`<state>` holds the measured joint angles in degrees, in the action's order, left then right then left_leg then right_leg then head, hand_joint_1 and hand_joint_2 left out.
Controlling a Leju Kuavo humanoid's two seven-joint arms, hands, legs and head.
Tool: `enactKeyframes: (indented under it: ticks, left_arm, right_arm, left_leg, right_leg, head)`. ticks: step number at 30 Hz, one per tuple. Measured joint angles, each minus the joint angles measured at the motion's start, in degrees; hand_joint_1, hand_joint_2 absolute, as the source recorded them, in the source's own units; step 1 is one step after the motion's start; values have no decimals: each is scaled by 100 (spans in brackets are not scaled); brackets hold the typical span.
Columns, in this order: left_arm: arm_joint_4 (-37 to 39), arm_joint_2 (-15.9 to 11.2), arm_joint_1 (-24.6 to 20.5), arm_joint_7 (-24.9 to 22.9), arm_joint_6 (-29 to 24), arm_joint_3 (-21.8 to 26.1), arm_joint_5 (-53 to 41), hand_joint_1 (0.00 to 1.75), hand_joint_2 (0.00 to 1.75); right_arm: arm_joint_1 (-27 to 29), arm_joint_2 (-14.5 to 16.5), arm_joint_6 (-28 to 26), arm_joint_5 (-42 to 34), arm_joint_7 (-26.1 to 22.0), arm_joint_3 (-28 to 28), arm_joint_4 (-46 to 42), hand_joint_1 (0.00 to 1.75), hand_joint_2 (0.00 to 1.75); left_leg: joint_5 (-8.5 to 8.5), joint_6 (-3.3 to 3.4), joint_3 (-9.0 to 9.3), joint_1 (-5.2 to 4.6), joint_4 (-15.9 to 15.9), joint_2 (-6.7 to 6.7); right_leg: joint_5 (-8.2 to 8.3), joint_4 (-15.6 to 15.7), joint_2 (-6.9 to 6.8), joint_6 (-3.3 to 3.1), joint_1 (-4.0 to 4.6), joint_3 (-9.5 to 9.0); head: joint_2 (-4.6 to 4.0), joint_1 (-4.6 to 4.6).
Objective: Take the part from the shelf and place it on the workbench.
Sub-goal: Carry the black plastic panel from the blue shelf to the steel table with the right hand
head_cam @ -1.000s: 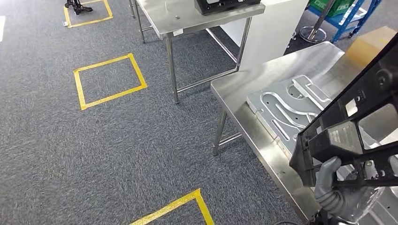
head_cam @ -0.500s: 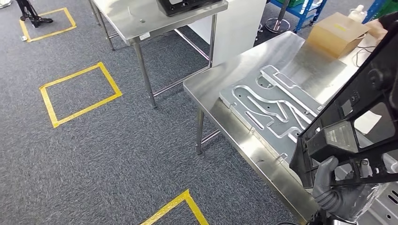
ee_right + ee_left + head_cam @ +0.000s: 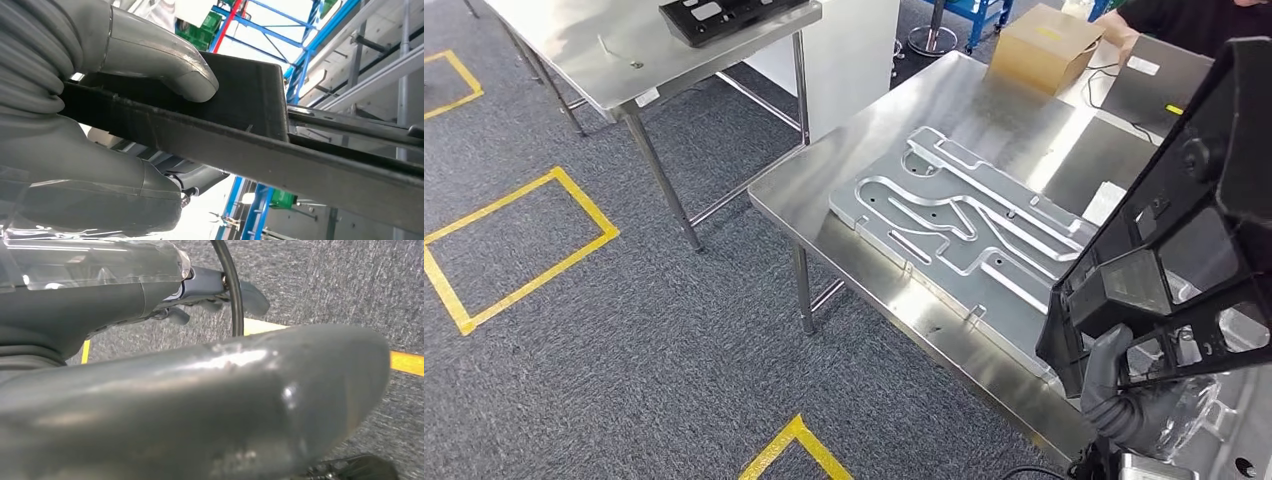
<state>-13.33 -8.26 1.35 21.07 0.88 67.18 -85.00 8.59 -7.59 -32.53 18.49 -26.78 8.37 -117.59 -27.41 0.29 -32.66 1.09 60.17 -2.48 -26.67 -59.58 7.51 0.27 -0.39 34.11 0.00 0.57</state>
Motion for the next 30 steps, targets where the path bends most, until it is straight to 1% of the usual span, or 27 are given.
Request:
enactKeyframes:
  ticks: [1,2,4,5,6,7,8,9,11,12,13,15,16,17,18,19,20,21,22,23,24,25,26,27,28,29,30]
  left_arm:
    - [0,-1,-14,9,-7,2,-8,0,0]
    - [0,0,-24,20,-16,5,-14,0,0]
    - [0,0,-18,37,-32,13,-15,0,0]
    - [0,4,-4,40,-44,18,-16,0,0]
    - [0,5,9,39,-56,26,-16,0,0]
    - [0,6,16,37,-69,38,-17,0,0]
    - [0,6,16,35,-79,51,-18,0,0]
    - [0,6,12,34,-83,63,-18,0,0]
    - [0,9,4,33,-84,84,-18,0,0]
    - [0,11,4,34,-84,93,-18,0,0]
    - [0,14,4,34,-84,101,-19,0,0]
    - [0,20,-4,33,-83,107,-22,0,0]
    - [0,22,-17,34,-81,108,-24,0,0]
    - [1,25,-28,37,-78,108,-27,0,0]
    - [1,26,-34,40,-74,108,-30,0,0]
    - [2,25,-27,42,-67,109,-31,0,0]
    - [2,24,-10,42,-58,110,-32,0,0]
    - [2,23,9,42,-46,111,-34,0,0]
    - [2,25,25,41,-34,112,-35,0,0]
    - [2,27,32,42,-25,112,-36,0,0]
    - [2,27,32,43,-17,112,-37,0,0]
    - [2,26,30,44,-13,113,-37,0,0]
    - [2,20,28,45,-7,114,-36,0,0]
    - [2,15,28,47,0,117,-36,0,0]
    - [2,12,29,48,6,122,-35,0,0]
    - [2,9,27,49,11,127,-35,0,0]
    - [2,9,19,51,14,131,-35,0,0]
  right_arm:
    - [15,4,-12,5,-8,3,-1,175,175]
    - [21,6,-25,11,-15,7,-1,175,175]
    - [24,8,-47,14,-21,11,-1,175,175]
    - [31,9,-52,14,-22,14,1,175,175]
    - [46,9,-56,12,-22,15,2,175,175]
    - [62,9,-58,10,-23,18,4,175,175]
    - [74,9,-60,8,-24,19,4,175,175]
    - [81,9,-62,7,-25,19,4,175,175]
    - [88,9,-66,7,-32,20,3,175,175]
    - [90,9,-69,8,-37,20,1,175,175]
    - [96,9,-73,9,-43,20,-3,175,175]
    - [129,9,-82,12,-50,20,-15,175,175]
    - [155,9,-87,15,-53,21,-23,175,175]
    - [173,9,-94,21,-57,21,-31,175,175]
    - [183,9,-102,30,-61,22,-38,175,175]
    - [192,9,-110,41,-64,21,-42,175,175]
    - [197,9,-117,51,-66,21,-44,175,175]
    - [210,9,-121,59,-67,20,-44,175,175]
    - [228,9,-123,65,-67,20,-43,175,175]
    - [242,9,-124,68,-68,20,-43,175,175]
    - [251,9,-124,71,-68,20,-43,175,175]
    - [256,9,-125,72,-68,20,-43,175,175]
    - [258,9,-128,73,-69,20,-44,175,175]
    - [262,9,-132,73,-69,20,-44,175,175]
    - [269,9,-136,73,-69,20,-44,175,175]
    - [282,8,-140,72,-69,19,-44,175,175]
    - [298,8,-141,72,-68,19,-44,175,175]
  left_leg:
    - [18,41,11,5,-31,59]
    - [35,82,24,16,-64,125]
    - [42,131,39,16,-101,260]
    - [36,144,40,10,-103,335]
    - [26,147,41,4,-103,414]
    - [14,147,47,0,-102,493]
    - [0,141,61,-1,-102,567]
    - [-16,131,84,-3,-103,635]
    - [-57,92,144,-15,-103,755]
    - [-76,63,170,-20,-105,809]
    - [-92,30,192,-25,-110,868]
    - [-115,-36,252,-34,-148,1002]
    - [-142,-67,288,-33,-147,993]
    - [-213,-88,291,-30,-77,891]
    - [-341,-106,232,-27,109,728]
    - [-519,-115,94,-15,424,527]
    - [-714,-122,-102,-13,819,385]
    - [-858,-130,-304,-13,1196,317]
    - [-896,-137,-452,-13,1437,290]
    - [-803,-137,-501,-12,1455,281]
    - [-594,-132,-437,-10,1235,262]
    - [-330,-123,-291,-6,846,204]
    - [-126,-110,-130,-2,434,81]
    - [0,-100,-5,2,120,-23]
    - [43,-87,63,-1,-57,-97]
    - [26,-68,83,-11,-113,-119]
    - [29,-40,89,-10,-126,-57]
  right_leg:
    - [-23,-30,-55,29,3,19]
    - [-101,-146,-182,55,11,75]
    - [-412,-702,-534,101,16,349]
    - [-574,-1072,-639,121,6,543]
    - [-665,-1365,-691,134,-4,701]
    - [-652,-1486,-719,140,-12,773]
    - [-530,-1381,-740,136,-15,725]
    - [-336,-1073,-783,122,-10,566]
    - [-31,-298,-1065,42,43,155]
    - [28,-53,-1182,-6,81,30]
    - [28,61,-1252,-50,114,-20]
    - [25,96,-1126,-110,131,-17]
    - [43,138,-1052,-138,110,-48]
    - [65,188,-982,-170,83,-89]
    - [86,236,-912,-199,53,-129]
    - [97,261,-843,-222,32,-158]
    - [96,266,-765,-238,26,-163]
    - [92,262,-679,-245,25,-162]
    - [87,256,-591,-248,26,-166]
    - [82,248,-499,-244,27,-174]
    - [71,236,-409,-234,26,-188]
    - [54,218,-324,-218,23,-203]
    - [31,186,-246,-193,29,-204]
    - [8,153,-172,-166,31,-193]
    - [-6,127,-108,-137,28,-171]
    - [-11,112,-45,-103,24,-145]
    - [-7,113,14,-70,15,-123]
  head:
    - [0,-9]
    - [0,-35]
    - [-1,-83]
    - [-1,-96]
    - [-1,-95]
    - [-1,-96]
    - [0,-95]
    - [0,-96]
    - [-1,-94]
    - [-1,-94]
    - [-1,-92]
    - [-1,-92]
    - [-1,-89]
    - [-1,-82]
    - [-1,-69]
    - [-1,-54]
    - [-1,-40]
    - [-1,-32]
    - [-1,-27]
    - [-1,-27]
    - [0,-26]
    - [0,-25]
    - [-1,-25]
    - [-1,-25]
    - [-1,-24]
    - [-1,-21]
    - [0,-20]
